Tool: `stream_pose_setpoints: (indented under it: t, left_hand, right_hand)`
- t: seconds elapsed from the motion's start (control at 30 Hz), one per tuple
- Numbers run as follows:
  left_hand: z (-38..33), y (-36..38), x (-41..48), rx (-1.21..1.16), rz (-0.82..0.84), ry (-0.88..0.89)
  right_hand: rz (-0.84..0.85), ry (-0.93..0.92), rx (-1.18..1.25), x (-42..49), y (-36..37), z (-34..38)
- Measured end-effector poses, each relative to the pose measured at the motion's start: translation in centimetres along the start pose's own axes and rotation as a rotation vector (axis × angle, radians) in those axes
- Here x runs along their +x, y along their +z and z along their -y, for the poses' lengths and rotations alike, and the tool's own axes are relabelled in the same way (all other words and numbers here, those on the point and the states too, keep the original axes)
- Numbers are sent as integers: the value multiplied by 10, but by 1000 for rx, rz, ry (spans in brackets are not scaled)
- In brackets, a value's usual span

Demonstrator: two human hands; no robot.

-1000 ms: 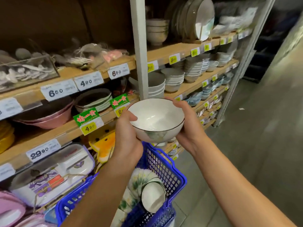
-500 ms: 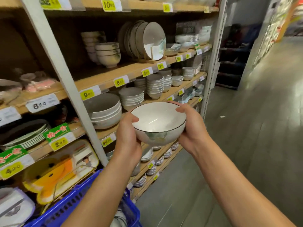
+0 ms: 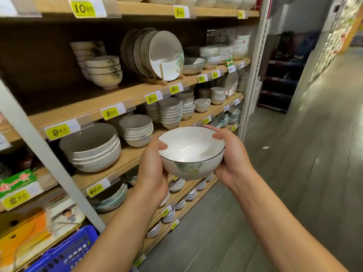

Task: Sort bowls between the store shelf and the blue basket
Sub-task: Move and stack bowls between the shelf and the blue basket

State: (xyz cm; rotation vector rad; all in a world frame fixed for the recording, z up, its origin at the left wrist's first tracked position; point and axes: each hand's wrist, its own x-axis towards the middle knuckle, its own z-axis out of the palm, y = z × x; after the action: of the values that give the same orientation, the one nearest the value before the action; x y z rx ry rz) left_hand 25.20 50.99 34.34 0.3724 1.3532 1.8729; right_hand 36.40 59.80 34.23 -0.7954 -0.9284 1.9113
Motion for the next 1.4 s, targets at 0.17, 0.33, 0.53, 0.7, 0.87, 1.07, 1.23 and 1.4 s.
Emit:
stream_pose_setpoints:
  t: [0.17,0.33,0.53,0.7,0.87,1.07,1.23,1.4]
  left_hand:
    - [-7,12,44,-7,-8,33]
    - [-26,16,96,-10,-19,95]
    - [-58,17,163,-15,-30,162]
    - [-79,6,205,28,-93,216]
    - [-98,-3,234,58,-141,261]
    - [-120,-9,268,52,-241,344]
    - [-126,0,291,-4,-323,463]
    - [-120,17,314,-90,-421,571]
  right_hand:
    - [-3,9,-5,50,9,7]
    - [47,29,-17,105,35,13]
    - [131,3,-23,171,76,26]
    - [208,39,-22,219,112,24]
    - [281,93,-14,262,144,16]
    - [427,156,-19,312,185,15]
    - [508,229,-29,350,223,17]
    - [577,211,22,371,253,8]
